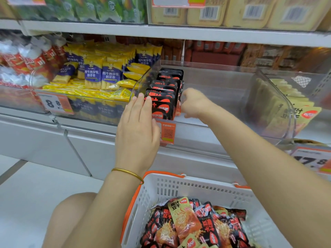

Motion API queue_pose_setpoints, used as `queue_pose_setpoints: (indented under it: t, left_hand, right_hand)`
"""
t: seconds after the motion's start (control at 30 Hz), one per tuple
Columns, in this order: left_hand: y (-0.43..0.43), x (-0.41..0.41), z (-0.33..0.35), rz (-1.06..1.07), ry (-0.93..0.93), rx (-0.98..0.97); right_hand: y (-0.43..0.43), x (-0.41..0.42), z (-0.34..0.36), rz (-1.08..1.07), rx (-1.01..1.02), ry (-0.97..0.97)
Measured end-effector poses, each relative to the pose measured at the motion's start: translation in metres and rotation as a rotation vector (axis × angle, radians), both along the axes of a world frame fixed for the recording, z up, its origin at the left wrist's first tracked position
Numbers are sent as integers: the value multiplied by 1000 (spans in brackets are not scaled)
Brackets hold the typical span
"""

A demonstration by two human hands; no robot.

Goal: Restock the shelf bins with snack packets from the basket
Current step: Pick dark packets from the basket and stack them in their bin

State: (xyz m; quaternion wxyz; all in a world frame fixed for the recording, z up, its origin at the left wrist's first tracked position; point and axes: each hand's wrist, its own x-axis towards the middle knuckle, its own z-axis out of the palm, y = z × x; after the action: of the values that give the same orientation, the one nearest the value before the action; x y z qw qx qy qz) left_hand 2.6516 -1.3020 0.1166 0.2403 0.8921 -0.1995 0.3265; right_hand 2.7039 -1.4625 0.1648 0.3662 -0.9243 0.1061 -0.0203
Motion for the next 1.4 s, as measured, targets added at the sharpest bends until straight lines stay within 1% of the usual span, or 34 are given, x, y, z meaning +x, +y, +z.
queue_pose_setpoints:
  t: [0.07,0.1,0.13,0.2,0.23,0.3,0.37,0.43,0.5,0.53,0.57,0.63,0.7,0.77,0.8,0.87,0.9,1.0,1.1,1.2,1.27,1.4]
  left_hand:
    - [0,-17,2,-39,-84,-51]
    - [0,-25,1,-65,-89,-60]
    - [0,-32,-4,-95,-61,-55]
    - [-2,-46,-18,-155,84,6]
    - [-3,-51,-26,-180,190,60]
    - [-8,-57,-40,-204,401,184]
    - [-14,-57,-50,-203,547,303]
    - [-19,-56,-57,-213,641,396]
    - [-23,-56,-64,-226,694,445]
    - [-25,-56,-67,-233,707,469]
    - [-27,-56,-69,-237,713,492]
    - [-30,-56,-71,-241,719,519]
    - [-32,-57,-73,-242,720,528]
    - [-35,-58,-75,-248,723,544]
    - [-37,-59,-75,-255,724,556]
    - [-42,-59,-75,-267,725,583]
    - [-44,-59,-75,-271,725,591]
    - [-49,-58,-76,-280,726,605]
    - [-52,-58,-78,-292,730,627]
    - [-54,-59,-78,-295,731,649]
    - [-53,-59,-78,-296,733,653]
    - [-50,-58,-80,-283,755,658]
  right_hand:
    - [-2,-33,14,-7,64,-212]
    - [-3,-55,19,0,129,-289]
    - [-2,-77,21,30,208,-333]
    - [-2,-117,15,134,304,-318]
    - [-3,-130,3,183,325,-249]
    - [-8,-144,-37,229,313,-12]
    - [-17,-146,-89,247,143,256]
    - [-28,-145,-142,273,-15,465]
    - [-35,-148,-185,315,-112,658]
    - [-38,-151,-203,330,-153,735]
    - [-40,-153,-219,327,-207,770]
    - [-50,-155,-241,279,-352,721]
    - [-60,-157,-251,186,-411,656]
    - [-65,-161,-259,136,-359,675]
    - [-64,-164,-265,107,-296,703]
    - [-58,-172,-280,12,-102,750]
    - [-56,-174,-288,-35,-44,753]
    - [-55,-175,-296,-107,-31,713]
    - [-58,-175,-290,-94,-39,687]
    - [-49,-180,-292,-128,12,738]
    - [-38,-183,-301,-164,-19,758]
    - [-40,-181,-306,-252,11,722]
